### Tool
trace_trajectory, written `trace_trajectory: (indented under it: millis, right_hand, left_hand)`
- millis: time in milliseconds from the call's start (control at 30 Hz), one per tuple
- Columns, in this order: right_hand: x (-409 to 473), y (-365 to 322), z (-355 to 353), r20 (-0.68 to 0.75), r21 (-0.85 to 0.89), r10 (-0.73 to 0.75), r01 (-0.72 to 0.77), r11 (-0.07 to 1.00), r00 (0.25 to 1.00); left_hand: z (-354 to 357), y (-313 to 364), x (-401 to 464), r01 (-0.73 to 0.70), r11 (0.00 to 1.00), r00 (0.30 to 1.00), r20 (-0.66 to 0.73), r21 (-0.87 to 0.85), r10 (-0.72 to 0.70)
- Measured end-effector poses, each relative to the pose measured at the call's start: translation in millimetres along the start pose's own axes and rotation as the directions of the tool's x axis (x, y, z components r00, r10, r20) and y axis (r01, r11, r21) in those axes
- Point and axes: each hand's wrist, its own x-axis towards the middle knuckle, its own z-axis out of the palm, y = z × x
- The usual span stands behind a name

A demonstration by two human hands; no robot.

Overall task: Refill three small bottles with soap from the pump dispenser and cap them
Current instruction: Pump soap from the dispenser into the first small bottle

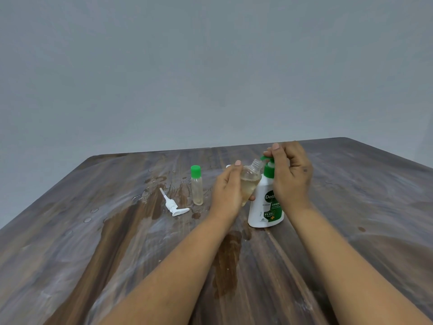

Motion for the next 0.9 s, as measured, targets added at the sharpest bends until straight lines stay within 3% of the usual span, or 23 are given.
trace_trajectory:
  millis: [667, 900]
  right_hand:
    - [-2.2, 2.7, -1.2, 0.015, -0.058, -0.047, 0.048, 0.997, 0.999]
    - [-3.8, 2.5, -0.6, -0.016, 0.008, -0.046, 0.046, 0.999, 0.999]
  left_hand:
    - [1.4, 3.3, -2.8, 0.012, 1.0, 1.0, 0.014, -0.006, -0.012]
    - [2.4, 0.1, -2.1, 0.001, 1.0, 1.0, -0.002, -0.007, -0.001]
